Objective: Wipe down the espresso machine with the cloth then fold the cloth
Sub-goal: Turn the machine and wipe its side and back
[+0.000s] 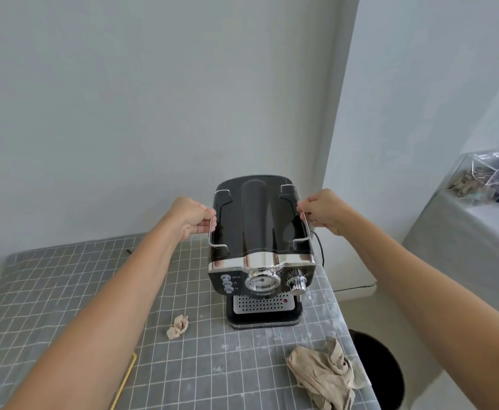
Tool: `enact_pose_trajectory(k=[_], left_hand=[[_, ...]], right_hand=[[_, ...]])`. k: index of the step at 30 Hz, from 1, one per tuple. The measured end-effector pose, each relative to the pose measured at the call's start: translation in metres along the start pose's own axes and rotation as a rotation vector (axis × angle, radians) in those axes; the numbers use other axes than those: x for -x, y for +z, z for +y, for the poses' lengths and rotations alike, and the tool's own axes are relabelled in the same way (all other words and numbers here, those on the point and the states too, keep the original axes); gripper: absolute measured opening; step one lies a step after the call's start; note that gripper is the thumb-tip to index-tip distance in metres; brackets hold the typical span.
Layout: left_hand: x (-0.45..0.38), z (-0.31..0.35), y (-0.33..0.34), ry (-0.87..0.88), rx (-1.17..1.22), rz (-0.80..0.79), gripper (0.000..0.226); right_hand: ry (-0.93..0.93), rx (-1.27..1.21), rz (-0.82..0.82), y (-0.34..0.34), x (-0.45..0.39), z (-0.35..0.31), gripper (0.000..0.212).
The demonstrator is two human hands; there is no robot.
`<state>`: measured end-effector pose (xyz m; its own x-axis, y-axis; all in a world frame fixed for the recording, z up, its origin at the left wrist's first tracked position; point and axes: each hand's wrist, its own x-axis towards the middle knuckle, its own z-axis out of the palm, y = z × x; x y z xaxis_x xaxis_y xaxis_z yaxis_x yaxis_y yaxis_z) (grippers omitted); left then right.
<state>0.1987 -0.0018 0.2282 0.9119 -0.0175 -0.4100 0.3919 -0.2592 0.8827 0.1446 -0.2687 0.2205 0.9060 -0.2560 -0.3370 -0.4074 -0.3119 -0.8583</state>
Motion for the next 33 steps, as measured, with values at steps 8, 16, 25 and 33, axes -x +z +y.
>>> enact_pose_trajectory(k=[8,16,25,33], left_hand=[[-0.039,0.022,-0.003,0.07,-0.235,-0.002,0.015],[-0.07,0.051,0.02,0.277,-0.476,-0.068,0.028],[-0.089,0.058,0.034,0.511,-0.746,-0.121,0.016],[-0.089,0.052,0.043,0.614,-0.898,-0.132,0.014]], right_hand=[[-0.063,-0.25,0.064,0.016,0.04,0.003,0.026],[-0.013,-0.617,0.082,0.062,0.09,0.004,0.023],[0.108,-0.999,0.044,0.119,0.112,-0.001,0.016],[0.212,-1.109,0.054,0.142,0.117,-0.003,0.02]])
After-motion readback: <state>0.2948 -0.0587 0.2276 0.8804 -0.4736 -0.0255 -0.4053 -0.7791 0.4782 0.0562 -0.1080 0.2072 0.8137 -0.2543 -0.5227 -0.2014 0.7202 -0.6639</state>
